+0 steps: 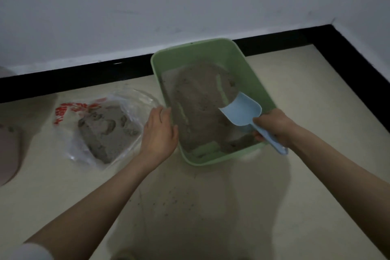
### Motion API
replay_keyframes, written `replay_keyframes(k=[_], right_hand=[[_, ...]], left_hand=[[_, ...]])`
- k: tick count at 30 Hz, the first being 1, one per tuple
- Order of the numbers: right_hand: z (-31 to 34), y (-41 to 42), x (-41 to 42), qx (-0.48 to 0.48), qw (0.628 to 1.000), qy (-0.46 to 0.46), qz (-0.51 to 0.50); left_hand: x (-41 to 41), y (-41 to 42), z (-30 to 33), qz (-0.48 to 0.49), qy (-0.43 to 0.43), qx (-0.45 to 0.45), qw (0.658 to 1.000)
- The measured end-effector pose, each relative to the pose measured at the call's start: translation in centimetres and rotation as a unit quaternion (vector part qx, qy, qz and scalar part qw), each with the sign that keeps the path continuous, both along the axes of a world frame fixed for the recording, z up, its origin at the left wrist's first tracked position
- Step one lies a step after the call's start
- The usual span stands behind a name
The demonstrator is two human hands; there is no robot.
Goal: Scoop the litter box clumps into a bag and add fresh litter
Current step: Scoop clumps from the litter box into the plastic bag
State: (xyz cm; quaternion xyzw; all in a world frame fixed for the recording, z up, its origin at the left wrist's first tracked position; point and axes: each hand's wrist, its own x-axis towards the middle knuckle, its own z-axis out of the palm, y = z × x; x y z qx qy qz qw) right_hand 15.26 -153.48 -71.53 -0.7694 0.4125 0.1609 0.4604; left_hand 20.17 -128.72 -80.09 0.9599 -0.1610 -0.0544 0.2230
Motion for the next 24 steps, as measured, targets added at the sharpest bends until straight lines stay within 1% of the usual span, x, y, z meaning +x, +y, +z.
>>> replay_keyframes(k=[3,7,12,19,24], right_hand=[[-1.5,-1.8,0.0,0.038,0.998,0.026,-0.052],[-2.8,-2.5,1.1,0.08,0.99,0.024,-0.116],[-5.5,-2.5,3.3,0.097,0.987,-0.009,-0.127],[-8.0,-1.0,8.5,0.126,0.974,-0.061,-0.179],[-8.9,-0.1,12.9,0.123,0.976,-0.059,-0.168]], left_hand=[[1.0,-2.0,-0.5,0.013,0.034,0.04,0.999],[2.4,-3.3,-0.7,0.05,0.03,0.051,0.997],[4.6,-3.8,-1.7,0.085,0.018,0.05,0.995],[7.2,-4.5,-2.6,0.11,-0.007,0.009,0.994],[7.2,-4.3,-3.4,0.112,-0.031,-0.007,0.993]])
